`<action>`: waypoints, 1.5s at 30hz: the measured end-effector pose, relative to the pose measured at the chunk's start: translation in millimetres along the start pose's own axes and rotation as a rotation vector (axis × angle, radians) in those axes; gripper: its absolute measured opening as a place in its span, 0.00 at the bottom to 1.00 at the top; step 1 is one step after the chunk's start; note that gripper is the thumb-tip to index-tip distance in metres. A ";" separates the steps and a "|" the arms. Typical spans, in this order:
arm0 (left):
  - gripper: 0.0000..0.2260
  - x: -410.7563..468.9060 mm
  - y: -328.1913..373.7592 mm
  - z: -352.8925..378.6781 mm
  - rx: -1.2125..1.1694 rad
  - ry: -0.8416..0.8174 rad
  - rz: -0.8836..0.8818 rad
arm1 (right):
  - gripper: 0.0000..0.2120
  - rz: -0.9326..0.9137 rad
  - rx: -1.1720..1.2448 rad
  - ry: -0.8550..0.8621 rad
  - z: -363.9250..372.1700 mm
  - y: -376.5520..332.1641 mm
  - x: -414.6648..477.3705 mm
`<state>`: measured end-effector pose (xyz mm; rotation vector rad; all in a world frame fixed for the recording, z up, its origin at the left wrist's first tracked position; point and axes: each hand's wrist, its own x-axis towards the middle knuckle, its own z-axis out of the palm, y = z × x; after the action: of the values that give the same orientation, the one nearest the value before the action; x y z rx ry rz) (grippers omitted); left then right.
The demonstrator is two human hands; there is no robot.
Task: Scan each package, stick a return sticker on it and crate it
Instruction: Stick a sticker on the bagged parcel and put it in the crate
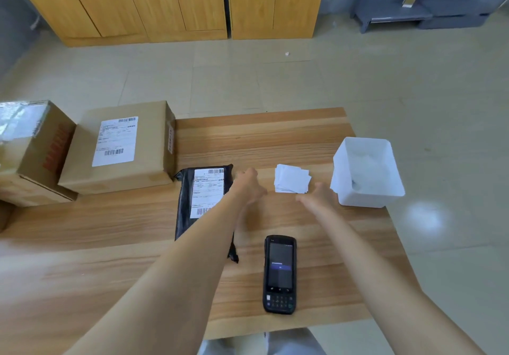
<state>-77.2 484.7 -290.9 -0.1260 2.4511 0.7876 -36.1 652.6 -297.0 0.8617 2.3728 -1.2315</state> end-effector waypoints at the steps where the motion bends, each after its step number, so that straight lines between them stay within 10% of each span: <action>1: 0.27 5.6 4.8 5.0 0.006 -0.009 -0.010 | 0.15 -0.018 -0.020 0.000 -2.4 -0.1 6.8; 21: 0.22 63.6 24.1 52.5 0.096 -0.052 -0.173 | 0.18 -0.642 -0.902 -0.034 6.8 31.7 89.5; 31: 0.23 59.7 23.4 53.0 0.100 -0.038 -0.199 | 0.07 -0.744 -0.998 -0.053 -1.7 28.3 91.2; 45: 0.25 37.7 21.8 39.8 0.133 0.013 -0.150 | 0.21 -0.630 -0.852 -0.142 -12.8 10.2 81.4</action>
<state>-95.2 527.9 -326.7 -0.2619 2.4646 0.5596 -91.7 697.0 -339.9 -0.2423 2.7289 -0.2919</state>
